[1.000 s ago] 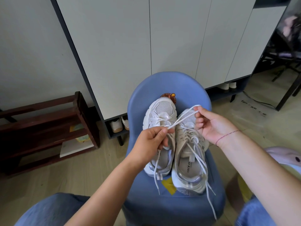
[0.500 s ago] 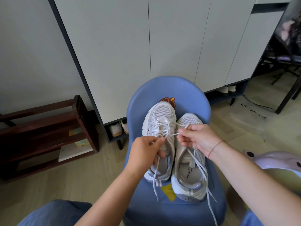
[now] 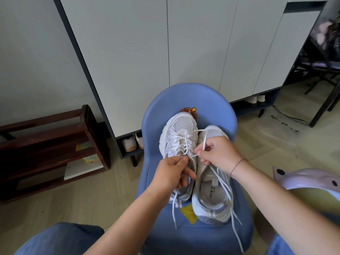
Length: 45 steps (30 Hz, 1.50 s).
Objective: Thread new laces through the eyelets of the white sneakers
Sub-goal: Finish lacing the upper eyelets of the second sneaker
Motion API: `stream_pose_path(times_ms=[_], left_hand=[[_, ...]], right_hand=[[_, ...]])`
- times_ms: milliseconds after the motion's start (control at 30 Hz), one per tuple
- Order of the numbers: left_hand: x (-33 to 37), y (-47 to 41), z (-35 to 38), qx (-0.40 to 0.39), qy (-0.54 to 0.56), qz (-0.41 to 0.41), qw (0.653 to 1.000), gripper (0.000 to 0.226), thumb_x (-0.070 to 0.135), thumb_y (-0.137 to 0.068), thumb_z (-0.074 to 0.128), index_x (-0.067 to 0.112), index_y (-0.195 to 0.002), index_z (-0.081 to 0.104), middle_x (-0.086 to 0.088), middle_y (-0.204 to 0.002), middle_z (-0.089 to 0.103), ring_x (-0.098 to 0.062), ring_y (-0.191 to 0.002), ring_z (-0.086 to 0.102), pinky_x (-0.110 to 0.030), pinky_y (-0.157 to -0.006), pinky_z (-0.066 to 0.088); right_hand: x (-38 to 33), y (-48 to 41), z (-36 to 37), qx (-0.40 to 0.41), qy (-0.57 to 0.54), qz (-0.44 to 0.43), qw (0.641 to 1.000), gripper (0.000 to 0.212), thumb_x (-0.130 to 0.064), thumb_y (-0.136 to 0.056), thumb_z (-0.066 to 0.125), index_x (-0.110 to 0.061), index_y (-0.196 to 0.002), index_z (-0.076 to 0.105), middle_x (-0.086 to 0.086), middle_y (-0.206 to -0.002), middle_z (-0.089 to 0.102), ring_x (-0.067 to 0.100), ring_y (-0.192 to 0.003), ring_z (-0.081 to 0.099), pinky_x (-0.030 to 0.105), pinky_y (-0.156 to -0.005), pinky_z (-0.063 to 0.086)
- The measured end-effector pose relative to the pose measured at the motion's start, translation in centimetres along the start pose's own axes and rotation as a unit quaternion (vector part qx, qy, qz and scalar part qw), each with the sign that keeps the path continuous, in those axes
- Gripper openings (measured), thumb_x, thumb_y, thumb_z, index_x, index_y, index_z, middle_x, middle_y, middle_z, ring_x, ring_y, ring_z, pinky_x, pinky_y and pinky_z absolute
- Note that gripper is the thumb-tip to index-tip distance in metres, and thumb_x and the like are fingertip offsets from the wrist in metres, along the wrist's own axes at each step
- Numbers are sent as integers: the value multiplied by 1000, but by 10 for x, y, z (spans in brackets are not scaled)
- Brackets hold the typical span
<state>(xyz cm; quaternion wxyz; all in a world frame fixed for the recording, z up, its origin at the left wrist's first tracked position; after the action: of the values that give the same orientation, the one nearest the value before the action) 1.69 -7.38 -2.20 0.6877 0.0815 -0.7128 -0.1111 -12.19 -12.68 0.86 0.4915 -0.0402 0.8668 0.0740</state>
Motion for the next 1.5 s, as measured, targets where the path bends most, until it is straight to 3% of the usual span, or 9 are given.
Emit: stream_pose_path(times_ms=[233, 433, 600, 767, 867, 1000, 1267, 1400, 1500], left_hand=[[-3, -2, -3, 19, -12, 11, 1000, 23, 11, -100, 45, 15, -112, 63, -1, -59, 67, -10, -37, 44, -17, -37, 35], [-1, 0, -1, 36, -32, 45, 998, 24, 8, -99, 46, 17, -114, 63, 0, -59, 66, -8, -37, 45, -16, -39, 38], [-2, 0, 1, 29, -8, 47, 998, 26, 9, -98, 50, 29, -90, 65, 0, -61, 67, -9, -39, 47, -19, -37, 41], [-4, -3, 4, 39, 15, 54, 998, 14, 9, -95, 56, 17, -90, 66, -2, -61, 67, -12, -43, 49, -19, -43, 43], [-5, -5, 4, 40, 6, 59, 997, 13, 8, -95, 56, 17, -91, 65, -3, -60, 67, -13, -43, 50, -20, -44, 44], [-6, -5, 4, 41, -9, 68, 997, 12, 8, -94, 57, 17, -92, 65, -2, -59, 67, -12, -42, 50, -20, -44, 45], [-9, -3, 3, 80, -15, 86, 993, 10, 8, -94, 58, 8, -90, 67, -5, -63, 68, -9, -42, 49, -19, -45, 44], [-11, -3, 4, 115, -35, 95, 988, 14, 12, -94, 58, 15, -82, 66, -6, -65, 70, -9, -43, 50, -19, -47, 44], [-11, -2, 4, 139, -59, 110, 982, 18, 15, -94, 57, 20, -79, 66, -6, -64, 69, -8, -43, 51, -21, -48, 45]], right_hand=[[-6, 2, 0, -8, 62, -26, 998, 20, -6, -86, 61, -21, -73, 66, -6, -58, 63, 1, -46, 58, 15, -55, 48], [-18, 4, 1, 9, 156, -87, 984, 11, -9, -84, 63, -15, -81, 71, -13, -62, 60, 6, -62, 59, 17, -63, 46], [-7, -1, 4, -28, 12, -30, 999, 17, 0, -85, 62, -13, -76, 66, 3, -62, 65, 5, -50, 60, 16, -54, 50], [2, -6, 2, -22, -63, 18, 998, 19, 6, -81, 66, -10, -71, 60, 10, -62, 65, 19, -55, 63, 23, -53, 53], [4, -7, 0, -8, -24, 17, 1000, 18, -1, -81, 68, -12, -68, 63, 6, -58, 65, 17, -52, 60, 24, -56, 53], [-6, -6, -2, 33, 131, -53, 989, 8, -17, -78, 74, -18, -71, 71, -8, -63, 63, 4, -58, 54, 15, -57, 40], [-4, -7, 0, 19, 115, -47, 992, 7, -20, -77, 75, -12, -76, 75, -3, -77, 71, 14, -78, 64, 26, -74, 48], [-2, -6, 0, 14, 109, -41, 993, 31, -32, -78, 74, -4, -66, 65, 5, -61, 60, 15, -58, 48, 27, -58, 37], [-2, -4, 5, 20, 112, -37, 993, 29, -37, -73, 78, -9, -75, 70, 1, -69, 65, 14, -67, 58, 25, -62, 42]])
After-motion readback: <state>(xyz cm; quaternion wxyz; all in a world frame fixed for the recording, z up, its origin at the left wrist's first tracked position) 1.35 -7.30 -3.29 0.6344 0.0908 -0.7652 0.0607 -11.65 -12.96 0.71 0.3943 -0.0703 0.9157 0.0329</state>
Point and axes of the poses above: each hand's wrist, its own y-axis away from the middle knuckle, its own z-axis out of the palm, x = y × z, the point moved 6 cm from there along -y, towards the middle knuckle
